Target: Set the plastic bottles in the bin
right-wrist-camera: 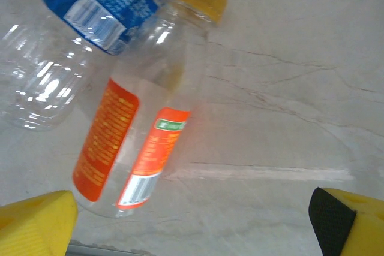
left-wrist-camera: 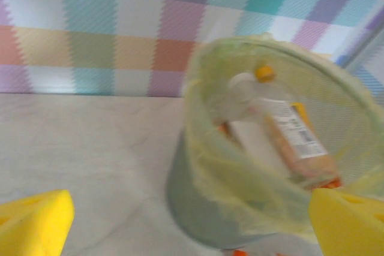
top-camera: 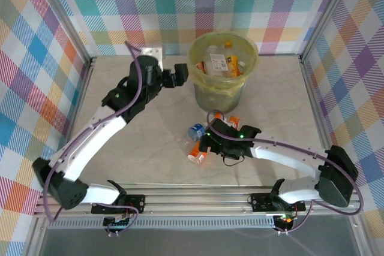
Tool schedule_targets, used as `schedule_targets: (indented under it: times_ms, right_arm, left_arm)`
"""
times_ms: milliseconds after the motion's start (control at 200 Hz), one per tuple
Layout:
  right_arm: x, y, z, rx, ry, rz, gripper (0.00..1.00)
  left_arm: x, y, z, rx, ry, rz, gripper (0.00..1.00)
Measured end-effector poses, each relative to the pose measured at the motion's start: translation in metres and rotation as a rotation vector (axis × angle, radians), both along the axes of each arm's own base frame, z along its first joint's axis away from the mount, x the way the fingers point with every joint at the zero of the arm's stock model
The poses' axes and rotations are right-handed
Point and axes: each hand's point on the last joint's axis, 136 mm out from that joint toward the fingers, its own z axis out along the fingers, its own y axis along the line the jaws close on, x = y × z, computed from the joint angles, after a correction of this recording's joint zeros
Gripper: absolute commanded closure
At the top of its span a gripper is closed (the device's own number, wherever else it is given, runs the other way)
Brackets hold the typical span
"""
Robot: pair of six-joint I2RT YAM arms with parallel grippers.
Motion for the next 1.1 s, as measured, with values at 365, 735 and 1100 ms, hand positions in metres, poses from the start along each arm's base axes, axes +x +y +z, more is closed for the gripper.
schedule_targets:
  times_ms: [365,735,1100]
  right_arm:
    - [0.011,0.023,-0.018,-0.022,0.033,0.005,0.0]
    - [0.017,0.034,-0.038,-0.046,0.066,-0.001,0.11]
    - [0.028,0.031,-0.052,-0.051,0.102,-0.041,0.24]
  left_arm:
    - [-0.038,0.091,-0.052,0.059,-0.028,0.308,0.0]
    - [-0.037,0.116,-0.08,0.1,0.012,0.41,0.0]
    - [-0.037,0.126,-0.083,0.082,0.016,0.45,0.0]
